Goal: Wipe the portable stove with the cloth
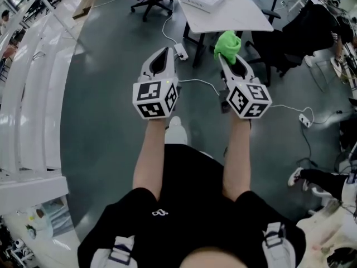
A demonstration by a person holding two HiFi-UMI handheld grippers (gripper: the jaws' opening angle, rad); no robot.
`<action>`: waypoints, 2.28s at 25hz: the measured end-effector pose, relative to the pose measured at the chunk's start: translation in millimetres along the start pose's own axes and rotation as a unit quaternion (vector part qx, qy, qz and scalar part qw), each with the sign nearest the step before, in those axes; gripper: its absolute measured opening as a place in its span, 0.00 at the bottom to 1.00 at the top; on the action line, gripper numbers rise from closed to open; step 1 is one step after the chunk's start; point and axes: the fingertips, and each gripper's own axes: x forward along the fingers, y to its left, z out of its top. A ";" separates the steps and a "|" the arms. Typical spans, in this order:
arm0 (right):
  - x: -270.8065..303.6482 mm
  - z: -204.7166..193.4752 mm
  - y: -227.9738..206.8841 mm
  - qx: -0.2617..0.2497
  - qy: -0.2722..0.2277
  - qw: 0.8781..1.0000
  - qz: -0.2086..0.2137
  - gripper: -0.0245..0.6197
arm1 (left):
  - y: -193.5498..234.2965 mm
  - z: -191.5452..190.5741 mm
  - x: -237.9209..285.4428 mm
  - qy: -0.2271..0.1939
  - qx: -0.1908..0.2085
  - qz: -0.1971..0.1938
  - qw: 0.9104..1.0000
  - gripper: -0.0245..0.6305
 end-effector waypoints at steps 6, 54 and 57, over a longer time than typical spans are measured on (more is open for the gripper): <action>17.3 15.8 -17.2 -0.015 -0.013 1.000 -0.006 0.24 | 6.0 7.7 27.0 -0.017 0.000 -0.009 1.000 0.04; 523.6 -57.6 -243.1 0.033 0.111 0.987 -0.108 0.24 | 245.8 -81.6 563.2 0.104 -0.059 -0.098 0.988 0.04; 540.3 -57.2 -243.5 0.034 0.119 0.987 -0.100 0.24 | 252.9 -83.5 575.9 0.103 -0.064 -0.098 0.988 0.04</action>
